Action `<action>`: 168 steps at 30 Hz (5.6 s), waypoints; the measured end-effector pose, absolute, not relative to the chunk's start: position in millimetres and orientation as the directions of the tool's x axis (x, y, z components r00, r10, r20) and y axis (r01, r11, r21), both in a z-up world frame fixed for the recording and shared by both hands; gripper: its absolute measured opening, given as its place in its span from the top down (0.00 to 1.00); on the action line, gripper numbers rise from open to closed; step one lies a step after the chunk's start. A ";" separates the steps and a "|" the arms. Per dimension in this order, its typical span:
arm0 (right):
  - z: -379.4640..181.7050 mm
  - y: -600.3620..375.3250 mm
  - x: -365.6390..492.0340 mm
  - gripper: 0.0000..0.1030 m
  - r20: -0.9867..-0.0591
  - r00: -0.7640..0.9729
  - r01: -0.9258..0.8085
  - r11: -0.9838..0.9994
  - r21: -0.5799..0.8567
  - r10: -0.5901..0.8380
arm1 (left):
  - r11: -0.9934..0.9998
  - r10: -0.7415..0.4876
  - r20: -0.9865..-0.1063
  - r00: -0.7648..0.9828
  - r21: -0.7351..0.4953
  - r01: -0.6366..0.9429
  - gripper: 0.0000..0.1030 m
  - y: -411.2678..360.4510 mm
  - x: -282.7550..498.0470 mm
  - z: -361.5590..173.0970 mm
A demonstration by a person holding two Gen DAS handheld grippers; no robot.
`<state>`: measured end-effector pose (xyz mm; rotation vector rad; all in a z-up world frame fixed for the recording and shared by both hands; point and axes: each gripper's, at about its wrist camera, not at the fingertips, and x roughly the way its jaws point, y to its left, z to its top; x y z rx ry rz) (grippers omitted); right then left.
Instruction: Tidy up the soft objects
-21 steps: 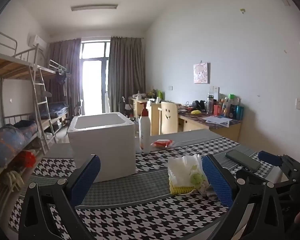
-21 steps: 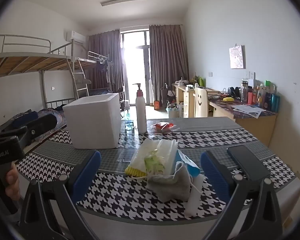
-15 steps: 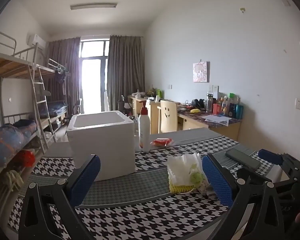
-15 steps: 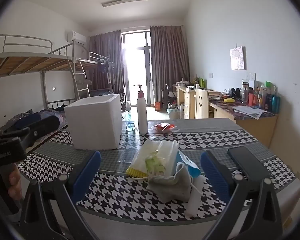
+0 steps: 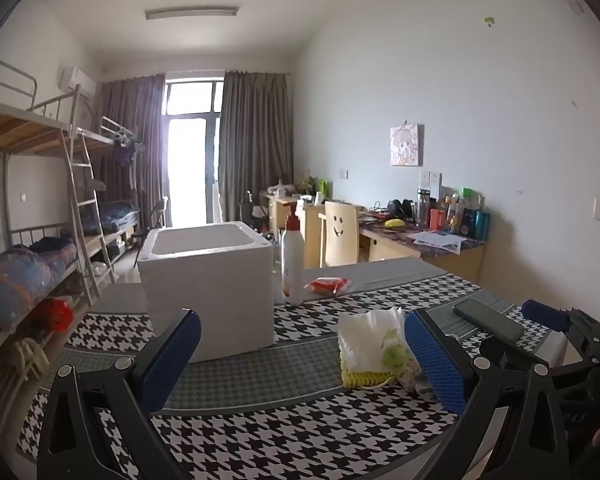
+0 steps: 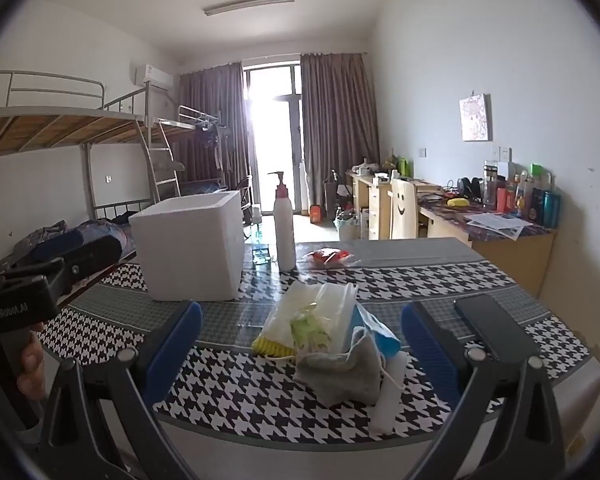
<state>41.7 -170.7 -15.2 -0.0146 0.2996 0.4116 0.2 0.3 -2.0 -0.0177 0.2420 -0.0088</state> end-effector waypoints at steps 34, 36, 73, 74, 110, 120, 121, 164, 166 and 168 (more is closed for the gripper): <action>-18.2 -171.9 48.0 0.02 -0.296 0.873 -0.391 0.919 0.054 0.389 | 0.999 -0.035 -0.280 0.959 -0.009 0.034 0.01 -2.7 11.0 -4.7; -18.5 -171.8 49.1 0.02 -0.297 0.873 -0.389 0.920 0.053 0.386 | 0.999 -0.040 -0.283 0.958 -0.005 0.041 0.01 -2.4 12.9 -6.0; -28.9 -188.7 95.5 0.02 -0.400 0.859 -0.317 0.945 0.076 0.320 | 0.990 -0.143 -0.458 0.877 -0.061 0.130 0.01 -16.5 94.2 -25.0; -30.2 -189.6 97.0 0.02 -0.404 0.857 -0.316 0.946 0.078 0.319 | 0.989 -0.148 -0.462 0.874 -0.061 0.135 0.01 -17.8 97.1 -26.6; -60.0 -136.1 143.1 0.28 -0.577 0.712 -0.452 0.890 0.060 0.401 | 0.991 -0.121 -0.546 0.829 -0.109 0.072 0.01 16.1 127.1 -50.4; -72.2 -133.3 153.2 0.47 -0.647 0.662 -0.449 0.891 0.063 0.379 | 0.990 -0.131 -0.557 0.820 -0.112 0.082 0.01 14.8 129.3 -54.9; -72.7 -132.9 153.8 0.48 -0.652 0.660 -0.447 0.892 0.060 0.375 | 0.990 -0.131 -0.557 0.820 -0.112 0.082 0.01 14.7 129.4 -55.0; -21.2 -204.9 125.3 0.79 -0.480 0.788 -0.348 0.922 0.170 0.386 | 0.933 -0.336 -0.545 0.768 -0.080 0.351 0.01 -68.9 108.4 -50.7; -20.0 -208.9 123.4 0.79 -0.474 0.794 -0.343 0.924 0.167 0.380 | 0.924 -0.352 -0.553 0.755 -0.078 0.374 0.01 -76.5 109.1 -52.6; -20.1 -212.7 122.6 0.79 -0.472 0.797 -0.334 0.926 0.174 0.376 | 0.919 -0.360 -0.563 0.744 -0.073 0.388 0.01 -83.7 110.0 -55.1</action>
